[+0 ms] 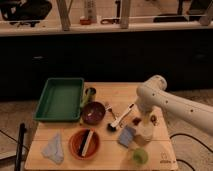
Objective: Place brush in tray
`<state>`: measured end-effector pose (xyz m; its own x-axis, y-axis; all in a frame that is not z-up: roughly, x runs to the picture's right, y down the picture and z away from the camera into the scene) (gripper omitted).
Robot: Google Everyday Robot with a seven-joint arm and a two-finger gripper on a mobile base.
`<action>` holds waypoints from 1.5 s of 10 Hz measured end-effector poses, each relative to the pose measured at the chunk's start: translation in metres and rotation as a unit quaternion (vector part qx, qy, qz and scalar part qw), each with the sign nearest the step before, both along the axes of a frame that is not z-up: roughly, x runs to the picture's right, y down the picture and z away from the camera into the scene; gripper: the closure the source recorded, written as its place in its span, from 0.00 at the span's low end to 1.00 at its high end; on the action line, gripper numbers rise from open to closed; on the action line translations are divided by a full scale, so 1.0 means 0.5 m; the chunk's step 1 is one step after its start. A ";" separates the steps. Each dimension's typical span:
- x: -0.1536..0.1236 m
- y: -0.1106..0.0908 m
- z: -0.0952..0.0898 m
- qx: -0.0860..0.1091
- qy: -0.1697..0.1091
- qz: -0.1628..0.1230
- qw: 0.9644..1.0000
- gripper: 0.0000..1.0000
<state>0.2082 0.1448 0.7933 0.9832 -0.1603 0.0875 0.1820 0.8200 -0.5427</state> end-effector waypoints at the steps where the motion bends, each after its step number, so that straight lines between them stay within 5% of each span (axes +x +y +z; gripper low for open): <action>1: 0.001 -0.010 -0.009 0.003 -0.003 0.002 1.000 0.20; 5: -0.011 -0.064 -0.052 0.004 -0.022 0.003 1.000 0.20; 15: -0.142 -0.060 0.023 -0.037 -0.096 -0.042 0.994 0.20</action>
<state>0.1372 0.1146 0.8045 0.9304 -0.2272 0.2875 0.3546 0.7562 -0.5500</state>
